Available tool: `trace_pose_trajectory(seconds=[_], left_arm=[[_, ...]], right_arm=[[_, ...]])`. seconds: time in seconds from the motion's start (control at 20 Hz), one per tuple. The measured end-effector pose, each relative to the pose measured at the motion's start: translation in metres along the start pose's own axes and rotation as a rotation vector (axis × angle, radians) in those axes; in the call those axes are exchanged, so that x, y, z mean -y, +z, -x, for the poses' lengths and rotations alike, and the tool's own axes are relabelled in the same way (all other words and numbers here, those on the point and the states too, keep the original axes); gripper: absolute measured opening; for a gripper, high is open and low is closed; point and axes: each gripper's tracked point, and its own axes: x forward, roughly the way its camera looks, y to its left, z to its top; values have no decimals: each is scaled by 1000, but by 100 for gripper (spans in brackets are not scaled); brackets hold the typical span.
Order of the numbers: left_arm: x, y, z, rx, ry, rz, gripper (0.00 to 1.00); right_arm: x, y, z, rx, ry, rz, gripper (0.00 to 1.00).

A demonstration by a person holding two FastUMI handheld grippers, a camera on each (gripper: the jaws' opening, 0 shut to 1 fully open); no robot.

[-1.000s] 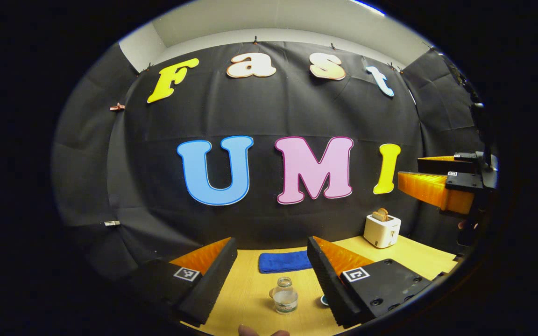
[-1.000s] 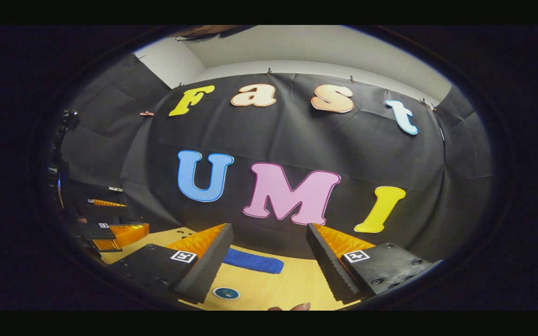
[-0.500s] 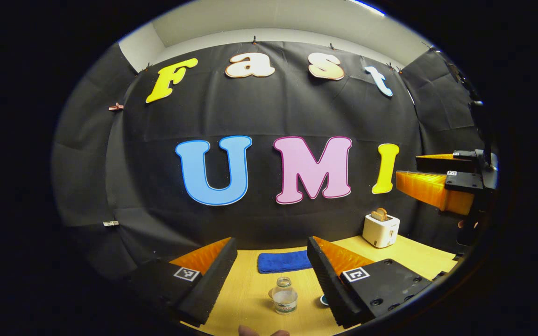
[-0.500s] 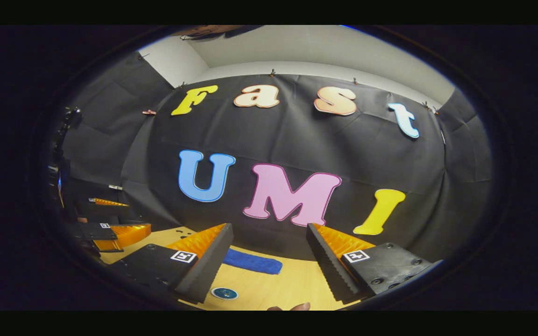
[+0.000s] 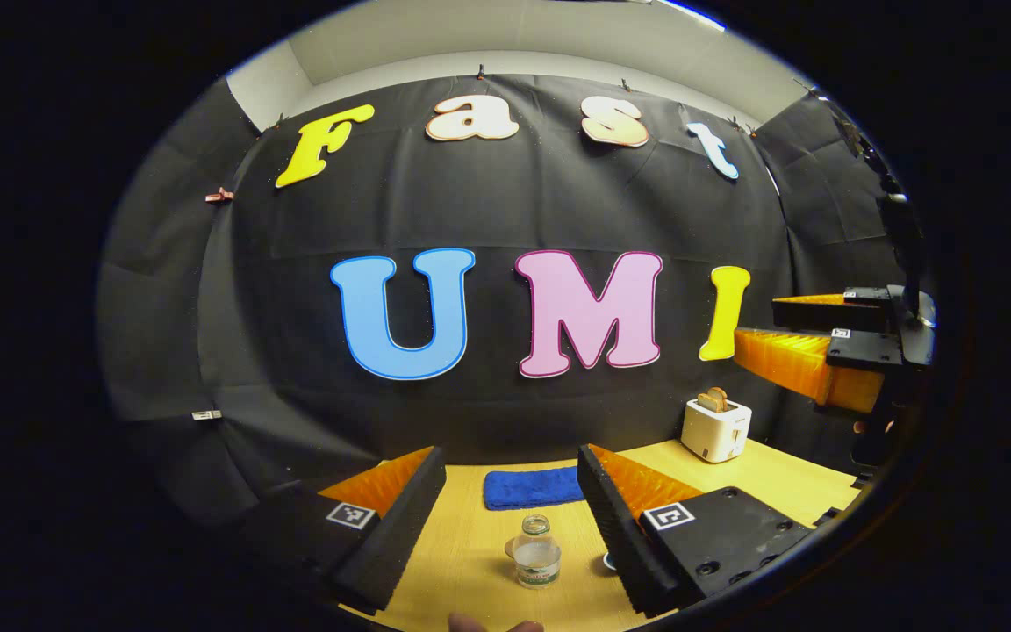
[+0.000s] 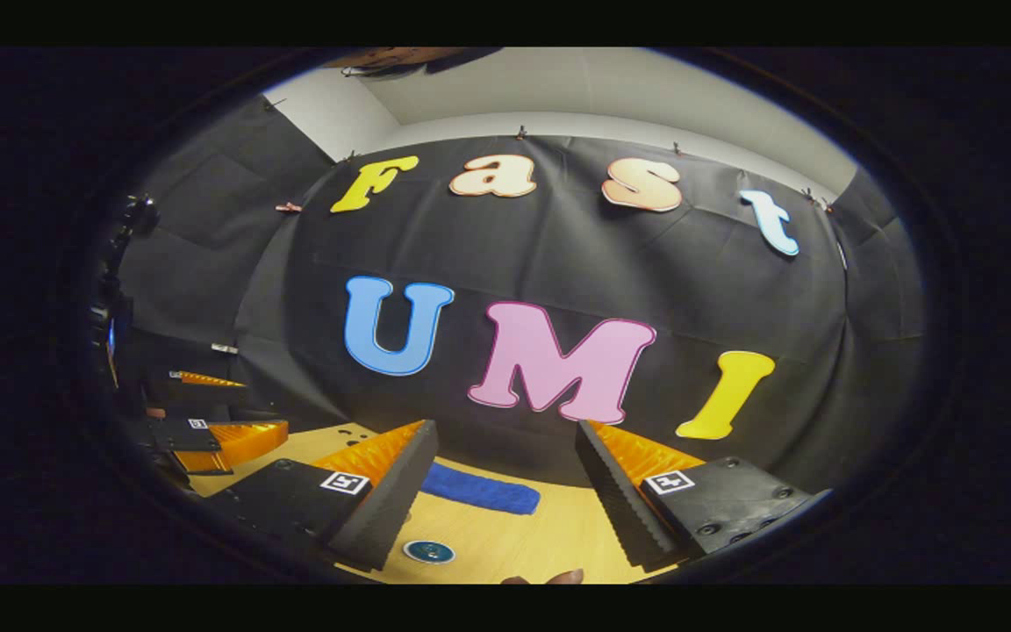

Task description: Open the teacup lid with one hand, grasp the water bottle and pour water into the teacup with the other hand; after pouring, place the water bottle on the coaster and then close the teacup lid.

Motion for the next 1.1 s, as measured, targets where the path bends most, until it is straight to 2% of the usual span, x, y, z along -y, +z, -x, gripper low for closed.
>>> trace_pose_trajectory(seconds=[0.25, 0.75, 0.95, 1.1], left_arm=[[11, -47, -10, -50, -26, -2, 95], [17, -183, -52, -128, 3, 19, 95], [25, -226, -59, -158, -26, 46, 95], [29, -246, -64, -160, -51, 4, 95]], right_arm=[[-19, -51, -14, -36, 48, -23, 96], [-59, -219, -28, -161, 106, -78, 98], [-76, -278, -28, -215, 150, -64, 96], [-85, -309, -34, -252, 171, -88, 95]])
